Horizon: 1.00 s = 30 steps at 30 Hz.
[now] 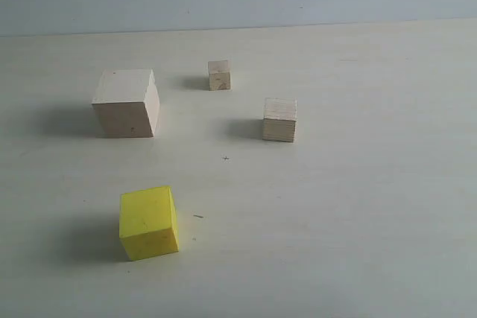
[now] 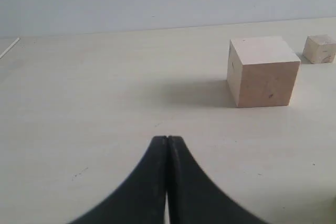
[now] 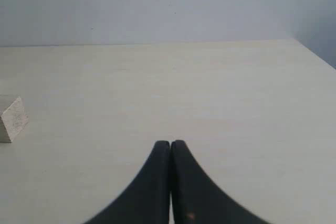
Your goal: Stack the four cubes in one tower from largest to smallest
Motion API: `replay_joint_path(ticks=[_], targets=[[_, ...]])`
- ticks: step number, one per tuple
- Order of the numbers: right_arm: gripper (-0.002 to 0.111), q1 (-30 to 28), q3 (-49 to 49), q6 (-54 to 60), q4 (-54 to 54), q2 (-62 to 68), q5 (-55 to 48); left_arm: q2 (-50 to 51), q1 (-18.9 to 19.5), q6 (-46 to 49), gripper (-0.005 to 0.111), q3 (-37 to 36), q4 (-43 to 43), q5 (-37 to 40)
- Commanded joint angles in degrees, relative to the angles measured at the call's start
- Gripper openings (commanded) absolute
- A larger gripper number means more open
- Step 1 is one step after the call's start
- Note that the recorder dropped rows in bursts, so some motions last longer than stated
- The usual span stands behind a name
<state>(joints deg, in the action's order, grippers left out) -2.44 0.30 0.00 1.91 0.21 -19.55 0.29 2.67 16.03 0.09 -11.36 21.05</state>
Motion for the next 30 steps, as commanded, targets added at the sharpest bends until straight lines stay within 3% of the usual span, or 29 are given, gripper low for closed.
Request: replay_joint_path(ticks=[1, 4, 9, 11, 19, 22, 30], targets=[[0.000, -0.3, -0.3, 0.0, 0.0, -0.2, 0.4, -0.3, 0.2, 0.0, 0.000, -0.1, 0.0, -0.2], [0.000, -0.3, -0.3, 0.0, 0.0, -0.2, 0.4, -0.3, 0.2, 0.0, 0.000, -0.1, 0.0, -1.3], [0.000, -0.3, -0.3, 0.0, 0.0, -0.2, 0.4, -0.3, 0.2, 0.0, 0.000, -0.1, -6.6, -16.9], [0.000, -0.3, -0.3, 0.0, 0.0, -0.2, 0.4, -0.3, 0.2, 0.0, 0.000, -0.1, -7.0, -19.5], [0.000, -0.3, -0.3, 0.0, 0.0, -0.2, 0.4, -0.3, 0.2, 0.0, 0.000, -0.1, -7.0, -20.3], [0.000, -0.3, -0.3, 0.0, 0.0, -0.2, 0.4, -0.3, 0.2, -0.2, 0.000, -0.1, -8.8, -24.1], [0.000, -0.3, -0.3, 0.0, 0.0, -0.2, 0.4, 4.0, 0.2, -1.3, 0.000, 14.3, -10.2, -23.5]])
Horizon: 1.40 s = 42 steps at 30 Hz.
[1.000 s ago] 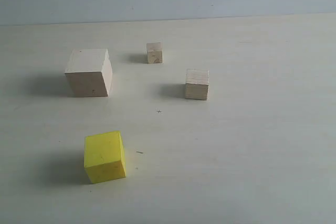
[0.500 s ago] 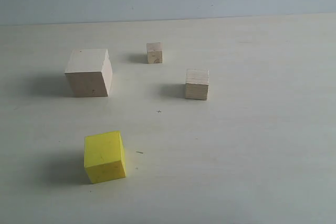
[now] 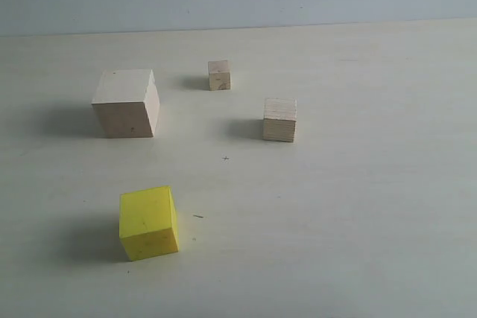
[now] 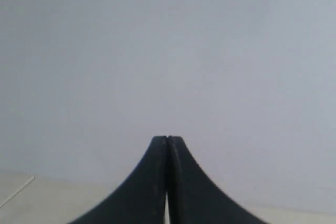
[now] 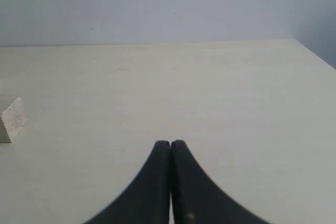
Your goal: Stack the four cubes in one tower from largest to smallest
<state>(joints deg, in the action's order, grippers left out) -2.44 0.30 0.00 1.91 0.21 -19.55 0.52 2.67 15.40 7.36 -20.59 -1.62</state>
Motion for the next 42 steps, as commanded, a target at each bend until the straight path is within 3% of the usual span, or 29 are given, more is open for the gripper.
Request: replay_joint_path(ticks=[1, 11, 17, 22, 31, 42], targets=[[0.000, -0.3, -0.3, 0.0, 0.0, -0.2, 0.4, 5.1, 0.2, -0.8, 0.000, 8.7, -0.9, 0.0], [0.000, -0.3, -0.3, 0.0, 0.0, -0.2, 0.4, 28.5, -1.3, 3.6, 0.000, 29.6, -0.6, 16.1], [0.000, -0.3, -0.3, 0.0, 0.0, -0.2, 0.4, 39.9, -12.0, 4.8, 0.000, 38.2, -0.3, 16.9], [0.000, -0.3, -0.3, 0.0, 0.0, -0.2, 0.4, 50.0, -19.7, 13.2, 0.000, 43.2, 2.8, 19.7], [0.000, -0.3, -0.3, 0.0, 0.0, -0.2, 0.4, 67.6, -20.1, 9.2, 0.000, 47.2, 1.7, 20.4], [0.000, -0.3, -0.3, 0.0, 0.0, -0.2, 0.4, 71.2, -20.1, 9.4, 0.000, 47.3, 2.0, 18.5]])
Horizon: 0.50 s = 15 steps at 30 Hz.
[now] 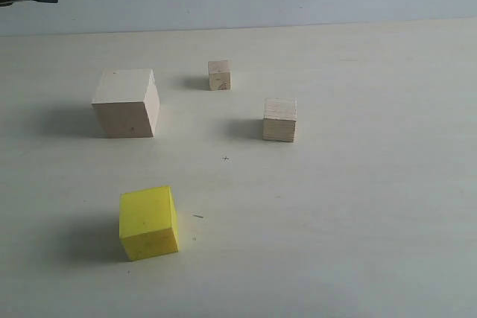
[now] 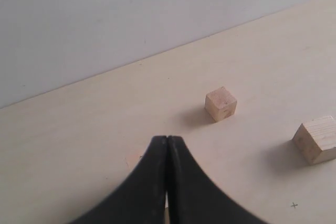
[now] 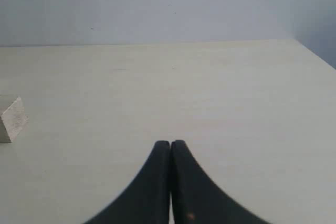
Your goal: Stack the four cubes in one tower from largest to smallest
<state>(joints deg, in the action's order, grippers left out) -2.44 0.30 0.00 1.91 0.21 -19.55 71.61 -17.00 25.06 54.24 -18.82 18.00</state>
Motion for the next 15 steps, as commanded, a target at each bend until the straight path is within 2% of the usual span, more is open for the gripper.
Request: replay_joint_path(ticks=[1, 11, 13, 15], targets=[[0.000, -0.3, -0.3, 0.0, 0.0, -0.2, 0.4, 0.1, -0.4, -0.3, 0.000, 0.5, 0.3, -1.1], [0.000, -0.3, -0.3, 0.0, 0.4, -0.2, 0.8, 0.1, -0.4, -0.3, 0.000, 0.5, -0.3, -0.4], [0.000, -0.3, -0.3, 0.0, 1.3, -0.2, 3.3, 0.1, -0.4, -0.3, 0.000, 0.5, -0.3, -0.1], [0.000, -0.3, -0.3, 0.0, 0.8, -0.2, 10.1, 0.1, -0.4, -0.3, 0.000, 0.5, -0.3, -0.1]])
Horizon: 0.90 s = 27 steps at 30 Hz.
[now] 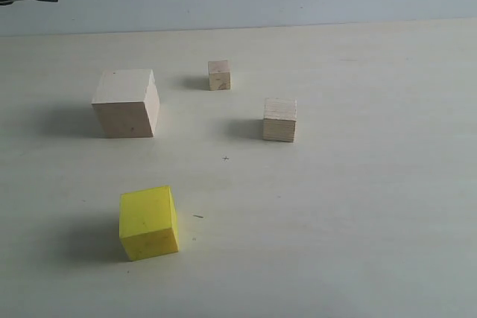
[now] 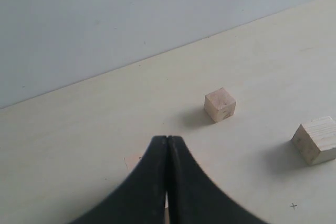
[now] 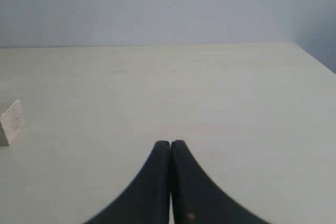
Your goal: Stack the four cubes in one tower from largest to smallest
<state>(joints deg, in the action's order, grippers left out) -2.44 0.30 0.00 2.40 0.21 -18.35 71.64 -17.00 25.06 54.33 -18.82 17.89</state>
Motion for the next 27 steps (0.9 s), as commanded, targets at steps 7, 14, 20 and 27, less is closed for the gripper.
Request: replay_joint_path(ticks=[7, 14, 20, 27], targets=[[0.000, -0.3, -0.3, 0.0, -5.4, -0.2, 37.0, 0.1, -0.4, -0.3, 0.000, 0.4, 0.2, -2.4], [0.000, -0.3, -0.3, -6.0, -6.8, -0.2, 54.4, 0.1, -0.4, 0.0, 0.000, 0.4, 1.1, -2.4], [0.000, -0.3, 5.6, -35.0, 11.4, -0.2, 33.1, 1.1, -0.4, -1.0, 0.000, 0.4, 1.1, -2.4], [0.000, -0.3, 14.9, -82.6, 64.0, 7.3, 41.4, 5.5, -0.4, -1.0, 0.000, 0.4, 1.5, -2.4]])
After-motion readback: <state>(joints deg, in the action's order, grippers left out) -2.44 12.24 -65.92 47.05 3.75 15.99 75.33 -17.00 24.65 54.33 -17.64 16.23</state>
